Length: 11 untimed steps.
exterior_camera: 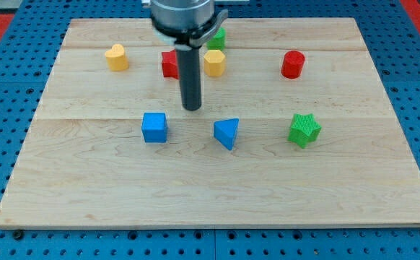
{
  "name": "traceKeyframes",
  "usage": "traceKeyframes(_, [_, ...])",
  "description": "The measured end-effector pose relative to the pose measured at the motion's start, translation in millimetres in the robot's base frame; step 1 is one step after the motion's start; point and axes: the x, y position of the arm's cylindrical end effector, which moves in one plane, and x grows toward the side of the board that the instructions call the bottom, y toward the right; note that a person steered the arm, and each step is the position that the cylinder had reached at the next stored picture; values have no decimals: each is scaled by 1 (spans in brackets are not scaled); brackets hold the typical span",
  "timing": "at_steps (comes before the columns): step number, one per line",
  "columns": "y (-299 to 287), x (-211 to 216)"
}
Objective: Move the green circle above the blue cube
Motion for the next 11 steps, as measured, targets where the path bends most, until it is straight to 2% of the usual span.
traceKeyframes(2, [92, -43])
traceKeyframes(4, [108, -127])
traceKeyframes(5, [89, -157])
traceKeyframes(6, [31, -170])
traceKeyframes(7, [-9, -162])
traceKeyframes(9, [3, -158])
traceKeyframes(11, [-77, -129])
